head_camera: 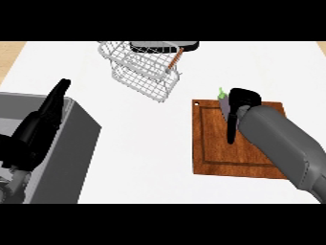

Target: Pick the eggplant from the cutting board and place it in the tiered basket

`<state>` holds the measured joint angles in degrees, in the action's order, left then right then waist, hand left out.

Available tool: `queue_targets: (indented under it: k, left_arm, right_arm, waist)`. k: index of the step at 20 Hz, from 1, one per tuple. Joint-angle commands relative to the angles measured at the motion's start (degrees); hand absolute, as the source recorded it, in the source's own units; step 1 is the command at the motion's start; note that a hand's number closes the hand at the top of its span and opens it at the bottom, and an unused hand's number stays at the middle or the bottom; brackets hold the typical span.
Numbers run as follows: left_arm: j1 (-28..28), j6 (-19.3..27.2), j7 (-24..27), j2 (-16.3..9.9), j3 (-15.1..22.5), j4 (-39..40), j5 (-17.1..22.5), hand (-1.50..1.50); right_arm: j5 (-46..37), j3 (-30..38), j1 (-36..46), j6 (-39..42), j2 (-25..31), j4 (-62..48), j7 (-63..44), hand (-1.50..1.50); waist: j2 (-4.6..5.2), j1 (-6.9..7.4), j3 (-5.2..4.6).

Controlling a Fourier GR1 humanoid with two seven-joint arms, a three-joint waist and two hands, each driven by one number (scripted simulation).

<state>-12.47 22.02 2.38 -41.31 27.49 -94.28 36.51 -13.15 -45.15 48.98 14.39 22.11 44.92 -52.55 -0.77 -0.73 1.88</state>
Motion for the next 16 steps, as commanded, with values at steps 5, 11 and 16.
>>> queue_targets:
  k: [5, 11, 16]
  left_arm:
    - [-1.5, -0.5, -3.7, 6.3, 3.5, 5.6, 1.6, 0.0]
    - [-1.0, 0.3, -3.2, 7.4, 4.9, 5.4, 1.1, 0.0]
    - [-0.3, -0.4, -3.7, 6.3, 4.4, 4.3, 2.2, 0.0]
  right_arm:
    - [1.5, 3.0, -2.0, -1.0, -2.0, -1.8, 6.9, 1.5]
    - [-2.3, 0.5, -3.7, -2.2, -3.5, -0.9, 9.1, 1.5]
    - [-3.9, 2.3, -4.0, -7.2, -4.3, -1.2, 9.4, 1.5]
  waist:
    - [1.58, -0.28, -1.84]
    - [1.38, -0.35, -1.86]
    - [1.26, -0.14, -1.86]
